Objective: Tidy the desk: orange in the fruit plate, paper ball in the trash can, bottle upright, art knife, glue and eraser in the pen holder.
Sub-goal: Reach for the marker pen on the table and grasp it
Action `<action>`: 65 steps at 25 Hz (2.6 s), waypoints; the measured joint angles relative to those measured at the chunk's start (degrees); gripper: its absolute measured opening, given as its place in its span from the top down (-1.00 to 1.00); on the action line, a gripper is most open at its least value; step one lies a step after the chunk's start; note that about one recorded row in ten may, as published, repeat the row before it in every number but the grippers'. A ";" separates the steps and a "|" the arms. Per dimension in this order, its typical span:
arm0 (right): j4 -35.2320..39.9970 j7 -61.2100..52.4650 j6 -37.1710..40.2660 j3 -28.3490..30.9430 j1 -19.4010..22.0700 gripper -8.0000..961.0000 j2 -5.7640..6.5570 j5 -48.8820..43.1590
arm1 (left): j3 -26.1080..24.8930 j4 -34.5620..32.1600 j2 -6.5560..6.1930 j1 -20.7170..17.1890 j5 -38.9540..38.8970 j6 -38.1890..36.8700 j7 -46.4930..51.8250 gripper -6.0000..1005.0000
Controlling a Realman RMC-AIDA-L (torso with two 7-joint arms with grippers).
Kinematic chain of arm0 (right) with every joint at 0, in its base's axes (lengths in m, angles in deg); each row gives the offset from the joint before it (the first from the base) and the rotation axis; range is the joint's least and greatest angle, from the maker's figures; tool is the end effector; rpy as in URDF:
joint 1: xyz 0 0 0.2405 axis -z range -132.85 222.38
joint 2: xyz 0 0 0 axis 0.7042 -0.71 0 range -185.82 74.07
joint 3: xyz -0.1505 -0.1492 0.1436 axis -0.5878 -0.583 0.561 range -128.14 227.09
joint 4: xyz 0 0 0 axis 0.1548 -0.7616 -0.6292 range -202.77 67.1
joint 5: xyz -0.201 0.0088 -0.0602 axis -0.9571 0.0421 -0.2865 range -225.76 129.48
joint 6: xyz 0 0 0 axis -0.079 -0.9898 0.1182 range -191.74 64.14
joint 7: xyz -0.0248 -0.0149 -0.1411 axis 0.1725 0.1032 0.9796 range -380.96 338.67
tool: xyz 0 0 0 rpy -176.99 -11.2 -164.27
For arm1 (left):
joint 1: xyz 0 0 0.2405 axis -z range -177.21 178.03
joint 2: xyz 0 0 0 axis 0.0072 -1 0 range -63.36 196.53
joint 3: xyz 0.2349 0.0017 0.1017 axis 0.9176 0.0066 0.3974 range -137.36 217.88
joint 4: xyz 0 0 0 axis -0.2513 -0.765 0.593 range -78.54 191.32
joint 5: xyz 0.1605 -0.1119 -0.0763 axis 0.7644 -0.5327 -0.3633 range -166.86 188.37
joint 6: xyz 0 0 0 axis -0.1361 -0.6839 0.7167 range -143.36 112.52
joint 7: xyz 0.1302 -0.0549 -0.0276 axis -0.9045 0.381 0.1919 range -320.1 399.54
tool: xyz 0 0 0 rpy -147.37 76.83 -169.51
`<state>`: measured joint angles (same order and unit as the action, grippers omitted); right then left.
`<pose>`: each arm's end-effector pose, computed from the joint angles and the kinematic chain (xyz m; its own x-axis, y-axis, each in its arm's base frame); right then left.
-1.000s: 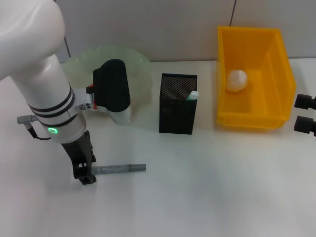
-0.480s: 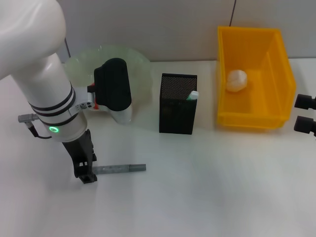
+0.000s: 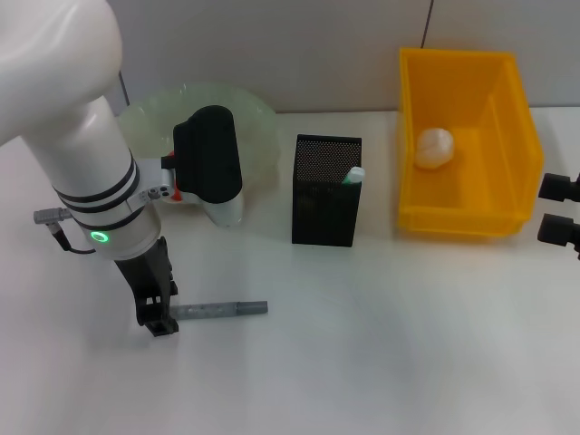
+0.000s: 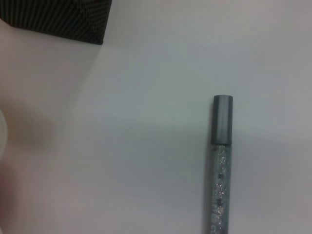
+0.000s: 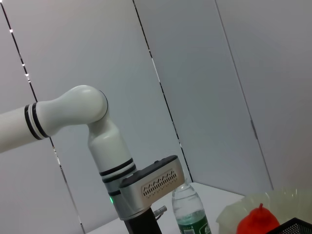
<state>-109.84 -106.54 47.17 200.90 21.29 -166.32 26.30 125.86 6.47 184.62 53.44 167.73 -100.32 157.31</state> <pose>0.2839 0.2887 0.1087 0.6644 -0.2898 -0.6889 -0.4765 -0.8744 -0.0917 -0.1801 0.3882 -0.0383 0.7382 0.1168 -0.6644 0.0334 -0.9900 -0.1369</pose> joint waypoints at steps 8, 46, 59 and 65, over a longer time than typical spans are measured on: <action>0.00 0.38 0.03 0.07 0.00 -0.55 -0.04 0.00 | 0.00 0.13 0.06 0.00 0.00 0.07 -0.06 0.08; 0.09 0.59 0.03 0.09 -0.16 -0.55 -0.23 0.00 | 0.55 5.21 0.38 2.20 0.62 2.88 -1.50 0.27; 0.14 0.70 -0.11 0.16 -0.16 -0.56 -0.30 0.00 | 0.70 7.04 0.52 3.04 0.61 3.61 -2.11 0.33; 0.50 1.13 -0.15 0.18 -0.16 -0.56 -0.30 0.00 | 0.64 7.26 0.52 3.16 0.61 3.73 -2.13 0.36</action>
<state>-109.35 -105.41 47.02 201.09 21.13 -166.62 26.30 126.50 13.73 185.15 56.60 168.34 -96.59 155.19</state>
